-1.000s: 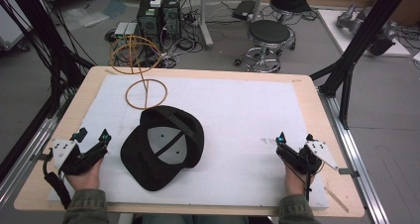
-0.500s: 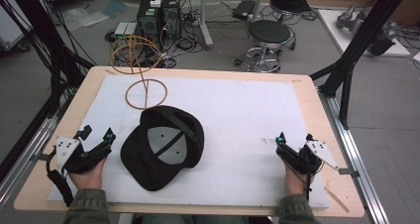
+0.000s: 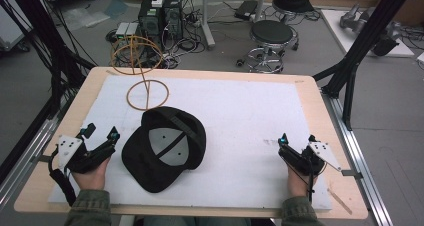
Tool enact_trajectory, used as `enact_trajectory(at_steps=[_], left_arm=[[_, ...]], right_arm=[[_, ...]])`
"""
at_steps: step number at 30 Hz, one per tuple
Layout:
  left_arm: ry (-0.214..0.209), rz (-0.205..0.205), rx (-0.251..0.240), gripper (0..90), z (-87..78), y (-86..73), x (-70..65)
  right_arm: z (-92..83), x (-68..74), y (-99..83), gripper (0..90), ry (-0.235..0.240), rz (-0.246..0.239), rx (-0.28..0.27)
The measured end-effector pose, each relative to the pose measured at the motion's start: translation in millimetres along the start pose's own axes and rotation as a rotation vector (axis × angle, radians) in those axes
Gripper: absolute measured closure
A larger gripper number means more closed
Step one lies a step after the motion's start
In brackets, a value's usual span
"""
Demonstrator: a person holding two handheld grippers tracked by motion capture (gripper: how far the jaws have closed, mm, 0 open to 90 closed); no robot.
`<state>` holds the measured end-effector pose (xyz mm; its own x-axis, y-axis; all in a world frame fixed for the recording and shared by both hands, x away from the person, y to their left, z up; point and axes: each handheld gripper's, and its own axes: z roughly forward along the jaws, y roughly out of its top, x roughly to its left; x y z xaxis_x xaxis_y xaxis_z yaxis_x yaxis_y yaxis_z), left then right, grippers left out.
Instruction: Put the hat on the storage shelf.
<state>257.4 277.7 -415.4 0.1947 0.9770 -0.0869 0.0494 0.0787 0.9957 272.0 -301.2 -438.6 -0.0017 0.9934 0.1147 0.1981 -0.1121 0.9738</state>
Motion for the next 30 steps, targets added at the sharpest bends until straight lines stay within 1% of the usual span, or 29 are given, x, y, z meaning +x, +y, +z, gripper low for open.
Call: enact_trajectory(at_steps=[7, 12, 14, 15, 16, 17, 18, 22, 24, 30], left_arm=[[-0.02, 0.006, -0.001, 25.1, 1.3, 2.6, -3.9], [-0.04, 0.013, 0.003, 23.8, 2.4, 6.5, -6.0], [-0.064, 0.018, 0.002, 23.5, 4.1, 8.2, -9.2], [-0.064, 0.018, 0.002, 23.5, 4.1, 8.2, -9.2], [-0.086, 0.021, 0.006, 23.3, 5.6, 9.1, -11.8], [-0.097, 0.031, 0.009, 23.3, 6.5, 9.7, -14.2], [-0.097, 0.031, 0.009, 23.3, 6.5, 9.7, -14.2], [-0.125, 0.054, 0.015, 23.5, 8.7, 12.1, -21.3], [-0.137, 0.057, 0.014, 23.4, 9.1, 14.3, -25.5], [-0.161, 0.059, 0.024, 23.2, 10.4, 16.7, -29.0]], right_arm=[[-0.2, 0.7, 0.0, 5.7, 0.002, 0.007, 0.007], [0.5, 0.4, -0.2, 5.7, 0.007, -0.002, 0.007], [0.8, 0.6, -0.3, 5.7, 0.009, -0.002, 0.01], [0.8, 0.6, -0.3, 5.7, 0.009, -0.002, 0.01], [0.8, 1.1, -0.4, 5.7, 0.011, 0.003, 0.013], [0.9, 1.3, -0.5, 5.7, 0.011, 0.005, 0.011], [0.9, 1.3, -0.5, 5.7, 0.011, 0.005, 0.011], [1.0, 1.2, -0.4, 5.7, 0.013, 0.0, 0.009], [0.8, 1.1, -0.3, 5.8, 0.013, 0.002, 0.012], [1.0, 1.1, -0.4, 5.7, 0.013, -0.001, 0.011]])
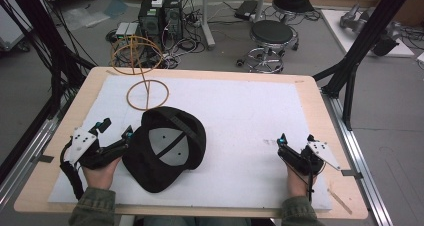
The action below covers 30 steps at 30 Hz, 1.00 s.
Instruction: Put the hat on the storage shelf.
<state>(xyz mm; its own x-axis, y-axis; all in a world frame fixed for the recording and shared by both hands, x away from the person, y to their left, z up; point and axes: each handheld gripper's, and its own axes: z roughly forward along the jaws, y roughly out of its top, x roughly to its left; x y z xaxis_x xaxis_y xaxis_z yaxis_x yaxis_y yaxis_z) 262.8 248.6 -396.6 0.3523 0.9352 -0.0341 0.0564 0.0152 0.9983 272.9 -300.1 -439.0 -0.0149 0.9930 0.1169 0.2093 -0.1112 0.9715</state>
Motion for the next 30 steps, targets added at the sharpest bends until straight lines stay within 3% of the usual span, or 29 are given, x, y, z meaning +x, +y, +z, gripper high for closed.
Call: enact_trajectory(at_steps=[7, 16, 20, 30], left_arm=[[-0.037, 0.002, 0.021, 24.5, 5.0, 1.8, -4.5], [-0.101, 0.045, 0.041, 24.2, 17.4, 6.9, -12.6], [-0.104, 0.071, 0.043, 23.6, 21.4, 10.5, -14.7], [-0.131, 0.066, 0.066, 23.9, 33.0, 13.3, -20.1]], right_arm=[[0.4, 0.0, -0.2, 5.7, 0.001, -0.005, 0.001], [0.7, -0.3, -0.2, 5.7, 0.004, -0.009, 0.001], [0.2, -0.4, 0.3, 5.8, 0.006, 0.001, 0.002], [1.6, 0.8, 0.2, 5.8, 0.024, -0.01, 0.003]])
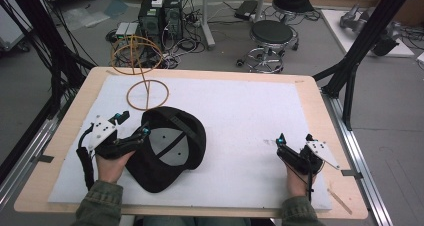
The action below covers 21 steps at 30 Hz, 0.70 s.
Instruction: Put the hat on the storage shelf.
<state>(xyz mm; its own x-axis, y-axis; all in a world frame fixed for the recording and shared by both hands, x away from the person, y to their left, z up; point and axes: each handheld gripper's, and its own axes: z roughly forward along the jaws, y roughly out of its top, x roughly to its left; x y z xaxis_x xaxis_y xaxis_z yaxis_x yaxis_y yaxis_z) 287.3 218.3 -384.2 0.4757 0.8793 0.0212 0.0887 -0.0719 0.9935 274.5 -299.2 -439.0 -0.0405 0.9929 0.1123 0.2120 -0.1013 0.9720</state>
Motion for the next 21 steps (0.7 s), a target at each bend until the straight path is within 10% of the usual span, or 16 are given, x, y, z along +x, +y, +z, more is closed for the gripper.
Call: enact_trajectory(at_steps=[21], left_arm=[[-0.038, 0.091, 0.087, 26.6, 31.4, 13.3, -8.9]], right_arm=[[-0.7, 1.5, 0.2, 5.7, 0.012, -0.005, -0.002]])
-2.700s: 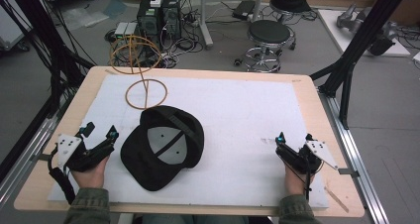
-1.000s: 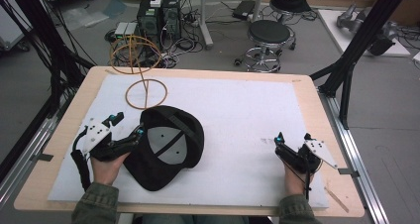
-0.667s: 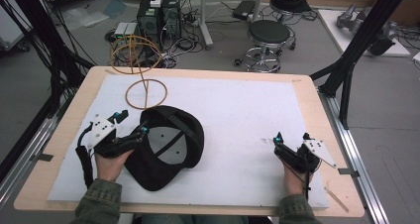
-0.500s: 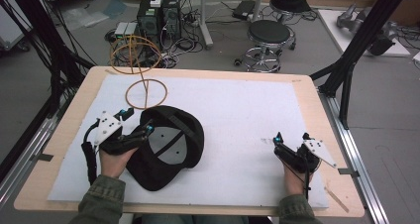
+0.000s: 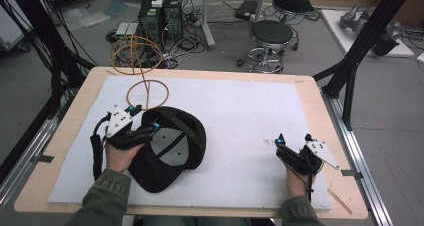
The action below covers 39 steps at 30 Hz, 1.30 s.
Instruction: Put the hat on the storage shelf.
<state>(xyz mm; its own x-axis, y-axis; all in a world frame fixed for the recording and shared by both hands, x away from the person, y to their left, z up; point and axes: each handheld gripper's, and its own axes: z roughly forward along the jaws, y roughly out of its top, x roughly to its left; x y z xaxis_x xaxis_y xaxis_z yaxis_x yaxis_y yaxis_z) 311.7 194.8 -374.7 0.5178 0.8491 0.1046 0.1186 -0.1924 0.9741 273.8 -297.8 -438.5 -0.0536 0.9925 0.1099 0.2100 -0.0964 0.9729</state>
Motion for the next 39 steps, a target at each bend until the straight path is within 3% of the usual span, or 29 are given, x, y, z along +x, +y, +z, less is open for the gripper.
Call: enact_trajectory(at_steps=[12, 20, 31, 33, 35, 36, 37, 39], left_arm=[[-0.014, 0.026, 0.039, 28.6, 12.1, 4.3, -4.9], [-0.041, 0.07, 0.055, 29.4, 22.8, 15.2, -11.9], [-0.037, 0.109, 0.068, 33.9, 25.5, 24.0, -16.5], [-0.04, 0.116, 0.072, 37.4, 26.0, 24.7, -16.0], [-0.034, 0.117, 0.079, 49.0, 26.5, 24.2, -16.0], [-0.034, 0.123, 0.082, 49.0, 26.0, 24.1, -15.3], [-0.038, 0.118, 0.077, 61.6, 25.5, 24.4, -14.4], [-0.036, 0.107, 0.082, 73.8, 22.9, 25.5, -12.4]], right_arm=[[-0.6, 0.4, -0.1, 5.7, -0.003, -0.002, 0.001], [-0.8, 0.5, 0.0, 5.8, -0.004, -0.001, 0.002], [-0.2, 0.5, -0.2, 5.7, -0.005, 0.0, 0.002], [-0.5, 0.6, -0.1, 5.7, -0.004, 0.0, 0.001], [-0.2, 0.3, -0.2, 5.7, -0.005, -0.001, 0.002], [-0.2, 0.3, -0.2, 5.7, -0.005, -0.001, 0.002], [-0.3, 0.4, -0.2, 5.7, -0.005, 0.0, 0.003], [-0.2, 0.4, -0.3, 5.8, -0.005, -0.001, 0.003]])
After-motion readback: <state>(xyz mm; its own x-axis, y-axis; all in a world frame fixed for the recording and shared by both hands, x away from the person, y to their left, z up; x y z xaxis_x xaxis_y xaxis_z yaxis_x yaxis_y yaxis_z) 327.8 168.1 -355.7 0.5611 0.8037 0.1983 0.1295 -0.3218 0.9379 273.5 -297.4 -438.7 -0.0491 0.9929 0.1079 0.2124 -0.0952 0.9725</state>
